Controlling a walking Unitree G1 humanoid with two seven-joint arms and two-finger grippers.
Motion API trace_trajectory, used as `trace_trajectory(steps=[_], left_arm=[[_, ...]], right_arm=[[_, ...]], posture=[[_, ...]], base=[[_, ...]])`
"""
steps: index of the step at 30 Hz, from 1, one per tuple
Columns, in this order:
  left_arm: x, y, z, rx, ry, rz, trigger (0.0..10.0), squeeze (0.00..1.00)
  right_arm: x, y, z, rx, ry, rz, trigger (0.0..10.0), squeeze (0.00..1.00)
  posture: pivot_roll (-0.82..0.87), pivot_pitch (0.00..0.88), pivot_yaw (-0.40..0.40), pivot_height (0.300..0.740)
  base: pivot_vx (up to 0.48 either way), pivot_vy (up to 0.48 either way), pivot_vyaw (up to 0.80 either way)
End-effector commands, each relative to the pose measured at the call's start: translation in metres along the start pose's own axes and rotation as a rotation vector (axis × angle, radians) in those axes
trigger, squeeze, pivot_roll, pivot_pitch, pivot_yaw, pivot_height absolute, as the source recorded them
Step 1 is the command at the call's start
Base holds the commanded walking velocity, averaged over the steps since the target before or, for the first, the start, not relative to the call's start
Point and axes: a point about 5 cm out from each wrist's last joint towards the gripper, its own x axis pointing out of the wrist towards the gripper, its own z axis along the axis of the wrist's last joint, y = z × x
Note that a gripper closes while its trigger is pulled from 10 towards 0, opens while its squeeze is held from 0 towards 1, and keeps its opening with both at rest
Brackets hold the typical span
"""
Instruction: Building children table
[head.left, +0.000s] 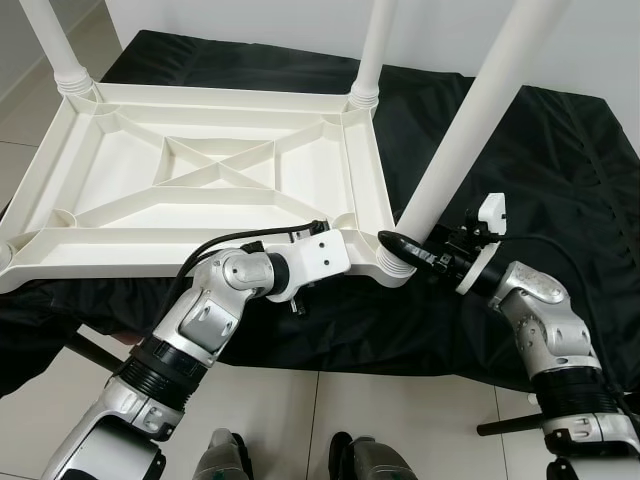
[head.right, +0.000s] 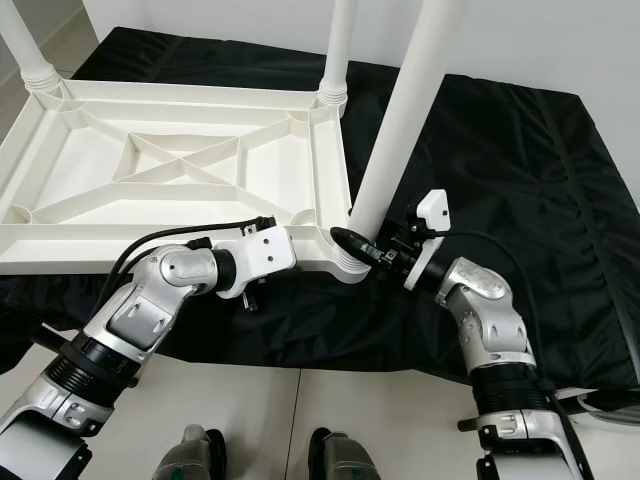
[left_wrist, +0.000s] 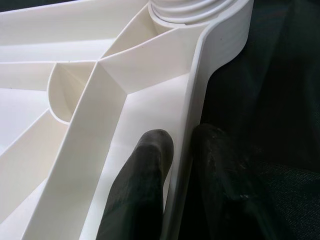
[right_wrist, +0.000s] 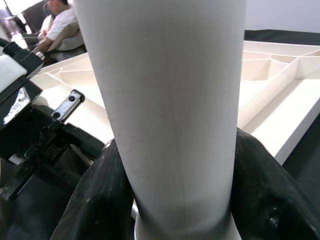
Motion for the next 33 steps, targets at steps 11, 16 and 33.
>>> trace_trajectory(steps=[11, 16, 33], left_arm=[[-0.002, 0.005, 0.013, 0.049, -0.052, 0.054, 10.0, 0.0], [-0.002, 0.005, 0.013, 0.048, -0.05, 0.055, 10.0, 0.0], [-0.003, 0.004, 0.012, 0.041, -0.05, 0.056, 10.0, 0.0]], right_arm=[[0.001, 0.012, -0.004, -0.02, 0.0, -0.179, 10.0, 0.0], [0.005, 0.022, -0.006, -0.012, -0.001, -0.233, 10.0, 0.0], [0.023, 0.051, -0.007, 0.057, -0.069, -0.463, 10.0, 0.0]], posture=[[-0.03, 0.148, -0.071, 0.74], [-0.03, 0.15, -0.072, 0.74], [-0.03, 0.157, -0.075, 0.74]], base=[[0.0, 0.0, 0.0], [0.0, 0.0, 0.0], [0.0, 0.0, 0.0]])
